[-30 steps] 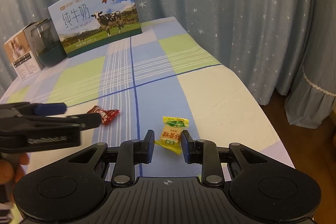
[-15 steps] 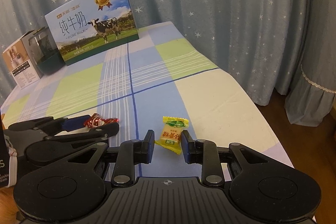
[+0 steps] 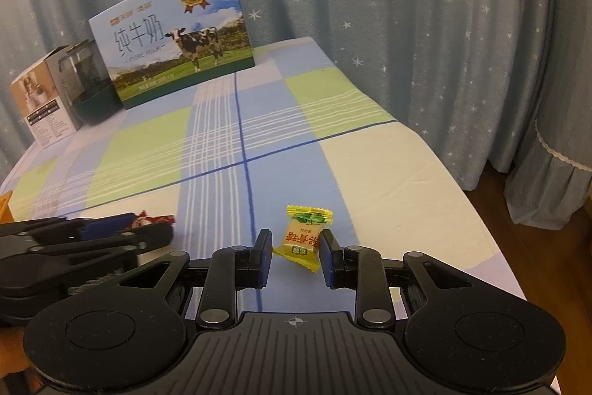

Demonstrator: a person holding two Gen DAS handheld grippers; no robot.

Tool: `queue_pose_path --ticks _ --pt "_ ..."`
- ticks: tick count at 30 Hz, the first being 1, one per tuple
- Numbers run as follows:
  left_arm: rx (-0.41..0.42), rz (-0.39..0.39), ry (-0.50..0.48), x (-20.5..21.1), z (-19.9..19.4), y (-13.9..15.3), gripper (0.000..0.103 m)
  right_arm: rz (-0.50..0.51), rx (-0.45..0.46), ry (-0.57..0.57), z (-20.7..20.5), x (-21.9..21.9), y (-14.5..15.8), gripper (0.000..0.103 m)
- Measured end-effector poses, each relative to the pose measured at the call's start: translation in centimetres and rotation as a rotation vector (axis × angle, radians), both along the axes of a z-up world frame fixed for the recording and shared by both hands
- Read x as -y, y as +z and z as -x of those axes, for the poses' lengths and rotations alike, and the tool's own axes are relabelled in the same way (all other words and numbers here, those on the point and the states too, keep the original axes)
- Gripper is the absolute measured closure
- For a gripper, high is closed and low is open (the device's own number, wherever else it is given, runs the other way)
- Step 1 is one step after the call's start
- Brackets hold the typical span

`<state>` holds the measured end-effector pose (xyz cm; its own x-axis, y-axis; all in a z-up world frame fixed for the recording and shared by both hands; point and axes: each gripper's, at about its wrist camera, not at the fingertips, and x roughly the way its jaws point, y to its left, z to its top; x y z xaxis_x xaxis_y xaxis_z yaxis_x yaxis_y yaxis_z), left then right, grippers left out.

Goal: Organize snacks
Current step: 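Grasp the yellow candy with the right tool while the left tool grasps the brown-and-white candy, then carry both candies over the orange tray and lower them inside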

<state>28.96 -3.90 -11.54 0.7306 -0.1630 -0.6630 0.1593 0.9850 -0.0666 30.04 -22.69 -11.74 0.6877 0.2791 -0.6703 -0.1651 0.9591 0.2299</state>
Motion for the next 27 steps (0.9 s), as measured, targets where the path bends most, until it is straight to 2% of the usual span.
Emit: queue_pose_path --ticks 8,12,17,27 --pt "-0.004 0.027 0.071 -2.1 4.8 2.3 0.071 0.008 0.029 0.045 2.3 -1.8 1.3 0.075" --pt "0.003 0.042 0.114 -3.4 7.8 3.5 0.071 -0.008 0.037 0.067 4.9 -2.8 2.1 0.075" --pt "0.004 0.023 0.121 -4.1 11.6 4.8 0.071 -0.021 0.041 0.098 8.9 -4.3 2.9 0.075" --pt "0.013 0.046 0.154 -5.9 17.9 7.9 0.071 -0.048 0.04 0.114 15.3 -5.6 5.5 0.075"
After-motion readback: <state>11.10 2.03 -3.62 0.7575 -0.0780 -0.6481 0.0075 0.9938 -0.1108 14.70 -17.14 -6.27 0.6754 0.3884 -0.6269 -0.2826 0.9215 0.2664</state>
